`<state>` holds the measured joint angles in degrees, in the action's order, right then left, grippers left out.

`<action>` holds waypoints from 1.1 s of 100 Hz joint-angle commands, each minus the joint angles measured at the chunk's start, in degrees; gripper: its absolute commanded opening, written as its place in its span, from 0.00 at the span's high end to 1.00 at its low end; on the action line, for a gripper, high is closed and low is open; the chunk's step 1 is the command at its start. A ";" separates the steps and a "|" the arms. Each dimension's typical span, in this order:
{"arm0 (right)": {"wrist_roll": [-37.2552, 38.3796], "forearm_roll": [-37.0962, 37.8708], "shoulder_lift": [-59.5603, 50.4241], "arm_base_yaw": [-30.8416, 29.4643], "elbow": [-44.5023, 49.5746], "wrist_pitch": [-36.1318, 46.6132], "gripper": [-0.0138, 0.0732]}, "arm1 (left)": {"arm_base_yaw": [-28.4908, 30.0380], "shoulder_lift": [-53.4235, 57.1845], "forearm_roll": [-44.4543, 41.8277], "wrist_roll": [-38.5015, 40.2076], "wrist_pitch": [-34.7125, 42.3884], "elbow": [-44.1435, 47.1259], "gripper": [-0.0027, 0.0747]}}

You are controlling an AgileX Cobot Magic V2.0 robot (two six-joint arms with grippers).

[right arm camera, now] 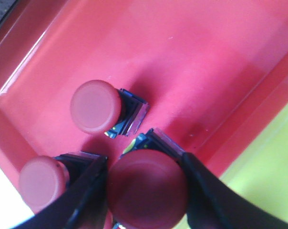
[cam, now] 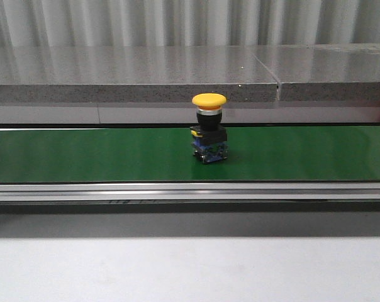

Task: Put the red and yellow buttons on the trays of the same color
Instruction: 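Carry the red button into the red tray and open right gripper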

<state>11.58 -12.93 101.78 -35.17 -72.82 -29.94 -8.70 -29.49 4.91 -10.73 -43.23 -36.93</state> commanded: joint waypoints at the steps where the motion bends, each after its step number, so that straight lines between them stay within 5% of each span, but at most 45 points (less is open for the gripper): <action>1: 0.06 -1.71 -1.57 -0.06 -1.79 3.68 0.79 | -0.15 -0.21 0.53 0.48 3.99 -1.58 0.99; 41: 0.06 -3.67 1.73 -0.06 -1.79 4.31 0.77 | -0.15 -0.21 0.53 0.48 3.99 -1.58 0.99; 70: 0.06 -4.16 1.76 -0.06 -1.79 4.08 0.32 | -0.15 -0.21 0.53 0.48 3.99 -1.58 0.99; 110: -1.82 -3.70 -4.20 -0.06 -1.79 3.42 0.32 | -0.15 -0.21 0.53 0.48 3.99 -1.58 0.99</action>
<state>11.25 -16.41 102.82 -35.17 -72.82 -28.07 -8.70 -29.49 4.91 -10.73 -43.23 -36.93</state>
